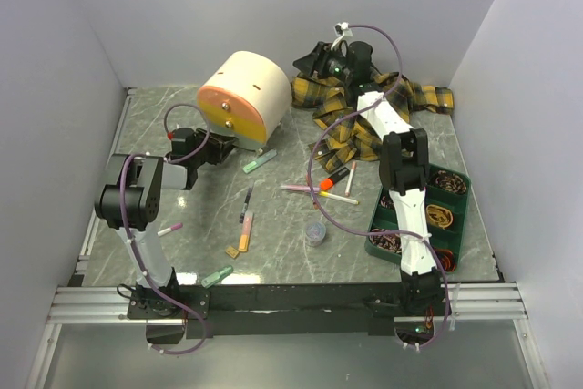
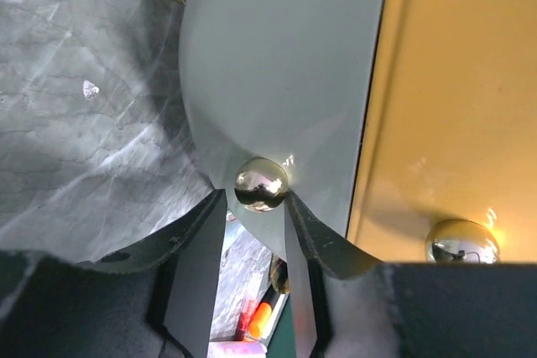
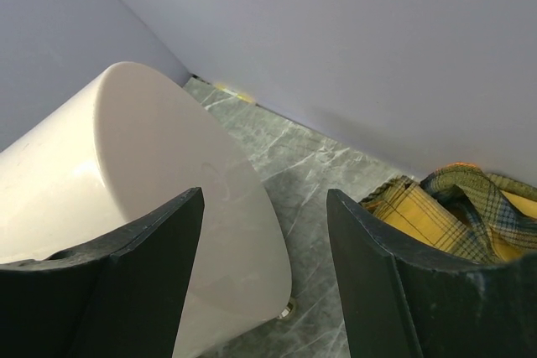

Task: Sort the stationery into containers
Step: Open the drawer in the storage box.

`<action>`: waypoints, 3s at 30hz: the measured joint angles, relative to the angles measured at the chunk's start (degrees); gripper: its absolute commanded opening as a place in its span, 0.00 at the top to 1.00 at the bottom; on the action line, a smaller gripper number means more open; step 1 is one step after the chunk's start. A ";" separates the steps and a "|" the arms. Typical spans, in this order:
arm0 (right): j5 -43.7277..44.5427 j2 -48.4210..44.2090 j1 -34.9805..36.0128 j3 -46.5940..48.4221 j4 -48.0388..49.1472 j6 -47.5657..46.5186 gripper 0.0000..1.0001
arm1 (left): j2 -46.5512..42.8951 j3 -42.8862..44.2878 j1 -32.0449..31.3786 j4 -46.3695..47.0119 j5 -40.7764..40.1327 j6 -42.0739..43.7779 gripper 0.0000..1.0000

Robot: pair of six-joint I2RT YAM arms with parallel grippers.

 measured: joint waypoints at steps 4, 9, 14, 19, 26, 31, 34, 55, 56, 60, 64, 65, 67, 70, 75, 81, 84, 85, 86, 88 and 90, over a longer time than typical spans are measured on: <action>-0.04 0.00 -0.15 0.00 0.04 0.02 0.32 | 0.00 0.02 -0.09 0.33 0.02 0.02 0.64; -0.28 0.00 -0.31 0.00 0.04 0.02 0.32 | 0.00 0.04 -0.11 0.39 -0.02 0.02 0.60; -0.48 0.02 -0.31 0.00 0.07 0.00 0.32 | 0.00 0.04 -0.11 0.39 -0.04 0.04 0.60; -0.68 0.00 -0.31 -0.46 0.22 0.00 0.32 | 0.00 0.00 0.26 0.39 -0.04 0.28 0.62; -0.72 0.00 -0.31 -0.92 0.04 0.00 0.32 | -0.02 0.00 0.39 0.74 0.04 0.46 0.71; -0.74 0.00 -0.22 -0.92 0.04 0.00 0.32 | -0.02 0.00 0.46 0.83 0.20 0.52 0.79; -0.85 0.00 -0.20 -0.92 0.02 0.00 0.33 | -0.04 0.00 0.57 0.81 0.39 0.55 0.87; -3.69 -1.22 -0.13 -4.07 0.04 -1.07 0.33 | -15.41 -13.05 2.82 -5.97 0.66 3.39 0.96; -3.91 -1.53 0.00 -4.48 0.02 -1.14 0.34 | -16.48 -13.90 3.08 -6.16 0.59 3.63 0.96; -4.55 -2.10 0.20 -5.25 0.02 -1.33 0.34 | -20.11 -16.98 4.26 -7.65 0.57 4.74 0.95; -4.81 -2.23 0.44 -5.53 -0.02 -1.51 0.34 | -22.36 -18.43 5.22 -8.90 0.52 5.90 0.95; -4.87 -2.32 0.48 -5.55 -0.04 -1.51 0.34 | -22.71 -18.67 5.46 -9.22 0.52 6.10 0.93; -4.98 -2.43 0.57 -5.57 -0.04 -1.51 0.34 | -23.78 -19.34 5.97 -9.99 0.28 6.54 0.91; -5.05 -2.62 0.72 -5.57 0.00 -1.55 0.34 | -25.22 -20.06 6.27 -11.43 -0.46 6.56 0.73; -5.51 -2.86 0.83 -5.60 -0.02 -1.77 0.34 | -25.97 -20.22 6.54 -13.88 -1.86 6.62 0.45; -6.14 -3.85 0.90 -7.26 -0.28 -2.91 0.32 | -26.56 -20.02 7.15 -17.73 -2.21 7.96 0.31; -6.25 -6.45 0.92 -10.23 -2.43 -4.81 0.30 | -26.80 -17.59 8.48 -23.39 0.04 9.86 0.27; -6.25 -7.87 0.92 -11.82 -3.52 -5.68 0.30 | -26.80 -16.59 9.01 -25.11 0.68 10.84 0.26; -6.23 -9.64 0.90 -13.64 -4.42 -6.45 0.29 | -26.82 -14.93 9.92 -27.96 1.73 12.13 0.25; -6.25 -14.82 0.55 -18.73 -6.80 -8.59 0.28 | -27.06 -11.50 11.87 -32.89 3.98 14.91 0.14; -6.27 -20.13 0.37 -23.32 -9.18 -11.34 0.27 | -28.13 -9.14 13.88 -36.41 5.90 17.70 0.12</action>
